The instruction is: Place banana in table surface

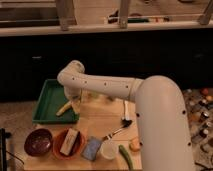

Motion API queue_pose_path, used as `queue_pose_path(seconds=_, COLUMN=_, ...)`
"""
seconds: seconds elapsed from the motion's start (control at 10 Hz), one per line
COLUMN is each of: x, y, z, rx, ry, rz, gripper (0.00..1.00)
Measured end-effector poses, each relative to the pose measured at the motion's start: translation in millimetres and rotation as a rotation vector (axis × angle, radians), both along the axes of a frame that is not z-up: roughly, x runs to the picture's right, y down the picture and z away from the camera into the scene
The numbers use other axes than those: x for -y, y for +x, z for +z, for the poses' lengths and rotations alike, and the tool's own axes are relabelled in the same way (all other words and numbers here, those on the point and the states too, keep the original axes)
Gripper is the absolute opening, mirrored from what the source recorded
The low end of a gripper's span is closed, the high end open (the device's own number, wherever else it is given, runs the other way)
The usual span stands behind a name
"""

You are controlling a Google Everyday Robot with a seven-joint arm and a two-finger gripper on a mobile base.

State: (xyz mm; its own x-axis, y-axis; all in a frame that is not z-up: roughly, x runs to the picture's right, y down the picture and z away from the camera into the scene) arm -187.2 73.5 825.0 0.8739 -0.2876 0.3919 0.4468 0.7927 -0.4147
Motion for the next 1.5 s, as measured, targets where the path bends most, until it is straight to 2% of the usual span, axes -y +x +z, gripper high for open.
queue_pose_path(seconds=0.5, x=11.4, y=-24.3, z=5.6, rx=0.098, ry=0.053, rz=-0.075, gripper=0.8)
queue_pose_path(seconds=0.9, x=8.4, y=-45.0, z=21.0, rx=0.155, ry=0.035, rz=-0.106, gripper=0.8)
queue_pose_path(seconds=1.5, x=-8.9, y=-55.1, z=49.3, rx=0.183, ry=-0.023, rz=-0.103, gripper=0.8)
